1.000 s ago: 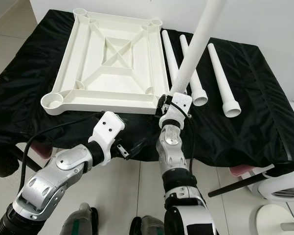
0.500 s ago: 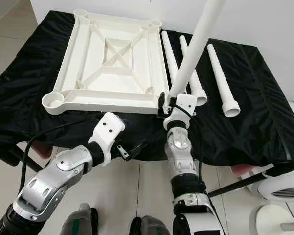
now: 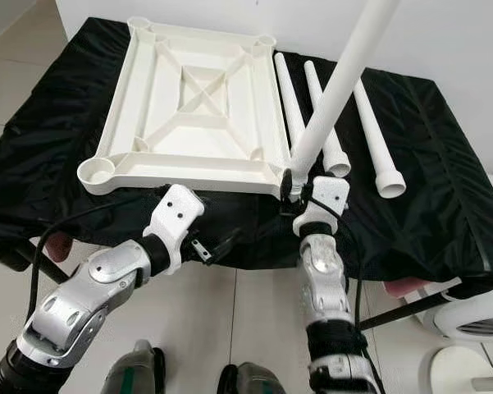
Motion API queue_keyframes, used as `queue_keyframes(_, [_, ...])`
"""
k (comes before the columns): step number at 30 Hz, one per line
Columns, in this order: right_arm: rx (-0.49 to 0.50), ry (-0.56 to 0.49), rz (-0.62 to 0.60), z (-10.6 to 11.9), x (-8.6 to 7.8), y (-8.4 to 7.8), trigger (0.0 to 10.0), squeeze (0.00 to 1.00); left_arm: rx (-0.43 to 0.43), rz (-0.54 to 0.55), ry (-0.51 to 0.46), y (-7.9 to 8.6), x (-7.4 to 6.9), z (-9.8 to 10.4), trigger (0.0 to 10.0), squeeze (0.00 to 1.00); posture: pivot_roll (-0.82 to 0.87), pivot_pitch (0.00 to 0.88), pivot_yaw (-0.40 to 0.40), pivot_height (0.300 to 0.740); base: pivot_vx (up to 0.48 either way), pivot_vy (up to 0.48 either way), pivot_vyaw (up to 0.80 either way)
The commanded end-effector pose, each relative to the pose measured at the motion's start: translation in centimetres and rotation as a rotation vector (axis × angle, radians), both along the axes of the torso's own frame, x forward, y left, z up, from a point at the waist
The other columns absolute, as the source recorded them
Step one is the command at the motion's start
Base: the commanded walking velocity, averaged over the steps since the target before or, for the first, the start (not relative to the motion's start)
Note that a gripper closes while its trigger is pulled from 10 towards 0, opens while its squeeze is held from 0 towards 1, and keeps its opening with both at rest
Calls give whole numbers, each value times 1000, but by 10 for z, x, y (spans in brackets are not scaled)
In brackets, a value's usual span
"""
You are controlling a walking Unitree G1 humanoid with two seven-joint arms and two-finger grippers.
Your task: Building children table
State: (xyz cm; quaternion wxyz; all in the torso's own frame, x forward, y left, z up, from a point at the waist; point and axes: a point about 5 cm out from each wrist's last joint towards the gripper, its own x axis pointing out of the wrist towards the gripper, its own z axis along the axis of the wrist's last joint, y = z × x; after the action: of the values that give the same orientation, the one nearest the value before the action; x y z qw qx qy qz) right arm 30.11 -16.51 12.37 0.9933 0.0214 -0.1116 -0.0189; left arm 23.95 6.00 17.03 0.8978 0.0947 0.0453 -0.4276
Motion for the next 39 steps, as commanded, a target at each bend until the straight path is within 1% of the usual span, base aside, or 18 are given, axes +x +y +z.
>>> queue_keyframes(1, [4, -18, 21, 3, -2, -2, 10000, 0, -2, -30, 2, -3, 0, 0, 10000, 0, 117, 89, -131, 740, 0, 0, 0])
queue_keyframes(7, [5, -6, 30, 1, -2, -3, 10000, 0, -1, -30, -6, -3, 3, 1, 10000, 0, 113, 85, -135, 740, 0, 0, 0])
queue_keyframes(11, [-16, 28, 29, -7, -11, -6, 10000, 0, 4, -22, -9, -1, 5, 0, 10000, 0, 111, 87, -138, 740, 0, 0, 0])
queue_keyframes(12, [-16, 28, 29, -7, -11, -6, 10000, 0, 4, -22, -9, -1, 5, 0, 10000, 0, 111, 87, -138, 740, 0, 0, 0])
queue_keyframes(15, [-35, 41, 4, -11, -20, -16, 10000, 0, 11, -2, -25, 3, 13, 2, 10000, 0, 111, 89, -139, 740, 0, 0, 0])
queue_keyframes(18, [-39, 40, -1, -11, -21, -19, 10000, 0, 13, 2, -30, 3, 15, 3, 10000, 0, 111, 89, -138, 740, 0, 0, 0])
queue_keyframes(19, [-43, 39, -18, -10, -22, -23, 10000, 0, 17, 10, -40, 4, 20, 4, 10000, 0, 108, 90, -138, 740, 0, 0, 0])
queue_keyframes(20, [-44, 38, -29, -10, -23, -25, 10000, 0, 21, 12, -45, 4, 22, 5, 10000, 0, 106, 89, -136, 740, 0, 0, 0])
queue_keyframes(21, [-44, 38, -29, -10, -23, -25, 10000, 0, 21, 12, -45, 4, 22, 5, 10000, 0, 106, 89, -136, 740, 0, 0, 0])
queue_keyframes(24, [-46, 39, -49, -11, -25, -29, 10000, 0, 26, 34, -63, 2, 30, 5, 10000, 0, 103, 90, -134, 740, 0, 0, 0])
queue_keyframes(26, [-46, 39, -49, -11, -25, -29, 10000, 0, 26, 34, -63, 2, 30, 5, 10000, 0, 103, 90, -134, 740, 0, 0, 0])
queue_keyframes(27, [-46, 39, -56, -11, -26, -30, 10000, 0, 25, 46, -67, 1, 33, 5, 10000, 0, 101, 90, -132, 740, 0, 0, 0])
queue_keyframes(28, [-46, 39, -56, -11, -26, -30, 10000, 0, 25, 46, -67, 1, 33, 5, 10000, 0, 101, 90, -132, 740, 0, 0, 0])
queue_keyframes(33, [-51, 28, -69, -10, -32, -33, 10000, 0, 24, 71, -71, -4, 41, 3, 10000, 0, 90, 90, -124, 740, 0, 0, 0])
queue_keyframes(35, [-51, 28, -69, -10, -32, -33, 10000, 0, 24, 71, -71, -4, 41, 3, 10000, 0, 90, 90, -124, 740, 0, 0, 0])
queue_keyframes(36, [-52, 19, -56, -8, -33, -32, 10000, 0, 24, 96, -67, -4, 44, 2, 10000, 0, 89, 89, -124, 740, 0, 0, 0])
queue_keyframes(37, [-52, 19, -56, -8, -33, -32, 10000, 0, 24, 96, -67, -4, 44, 2, 10000, 0, 89, 89, -124, 740, 0, 0, 0])
queue_keyframes(39, [-60, -1, -2, -7, -33, -24, 10000, 0, -25, 216, -63, 4, 51, -1, 10000, 0, 82, 76, -122, 740, 0, 0, 0])
